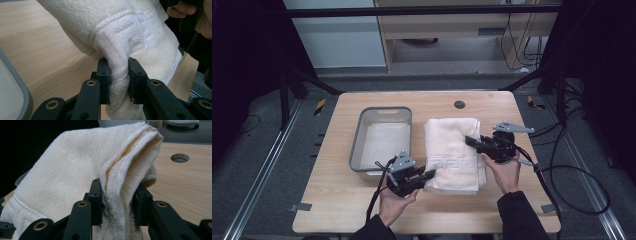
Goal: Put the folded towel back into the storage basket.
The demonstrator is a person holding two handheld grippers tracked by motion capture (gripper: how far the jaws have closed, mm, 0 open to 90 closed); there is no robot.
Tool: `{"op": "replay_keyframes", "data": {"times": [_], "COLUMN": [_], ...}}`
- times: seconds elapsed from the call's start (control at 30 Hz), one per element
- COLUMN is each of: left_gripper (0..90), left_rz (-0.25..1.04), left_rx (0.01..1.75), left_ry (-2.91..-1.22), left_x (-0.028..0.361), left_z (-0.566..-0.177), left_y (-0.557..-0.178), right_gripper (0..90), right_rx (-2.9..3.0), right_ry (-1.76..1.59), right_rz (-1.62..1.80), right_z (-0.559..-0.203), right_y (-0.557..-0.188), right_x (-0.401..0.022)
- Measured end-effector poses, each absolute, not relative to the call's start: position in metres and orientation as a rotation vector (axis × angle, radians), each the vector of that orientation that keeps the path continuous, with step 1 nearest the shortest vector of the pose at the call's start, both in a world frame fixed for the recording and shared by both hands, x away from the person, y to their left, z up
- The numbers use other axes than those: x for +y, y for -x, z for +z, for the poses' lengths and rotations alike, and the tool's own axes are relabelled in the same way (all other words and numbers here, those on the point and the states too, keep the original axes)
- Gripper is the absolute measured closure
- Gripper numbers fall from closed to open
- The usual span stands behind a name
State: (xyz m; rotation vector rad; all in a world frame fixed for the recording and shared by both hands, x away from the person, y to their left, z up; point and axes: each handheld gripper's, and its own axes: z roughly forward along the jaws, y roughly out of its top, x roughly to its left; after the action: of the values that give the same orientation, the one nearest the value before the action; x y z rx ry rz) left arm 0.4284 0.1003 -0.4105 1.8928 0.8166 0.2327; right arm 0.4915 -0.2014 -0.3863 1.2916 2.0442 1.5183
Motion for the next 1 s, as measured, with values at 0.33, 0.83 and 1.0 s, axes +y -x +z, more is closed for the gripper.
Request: {"op": "replay_keyframes", "data": {"times": [0.33, 0.83, 1.0], "left_gripper": [73.6, 73.6, 73.6], "left_rz": [0.255, 0.307, 0.315], "left_rx": [0.81, 0.811, 0.82], "left_ry": [-1.874, -1.819, -1.799], "left_x": [0.106, 0.129, 0.138], "left_z": [-0.398, -0.377, -0.37], "left_y": [-0.433, -0.435, -0.437], "right_gripper": [66.2, 66.1, 66.2], "right_rx": [2.018, 1.996, 1.996], "right_ry": [-1.267, -1.223, -1.213], "right_rz": [1.524, 1.57, 1.577], "right_z": [-0.371, -0.352, -0.344], "right_y": [-0.496, -0.506, -0.51], "right_x": [-0.194, -0.174, -0.164]}}
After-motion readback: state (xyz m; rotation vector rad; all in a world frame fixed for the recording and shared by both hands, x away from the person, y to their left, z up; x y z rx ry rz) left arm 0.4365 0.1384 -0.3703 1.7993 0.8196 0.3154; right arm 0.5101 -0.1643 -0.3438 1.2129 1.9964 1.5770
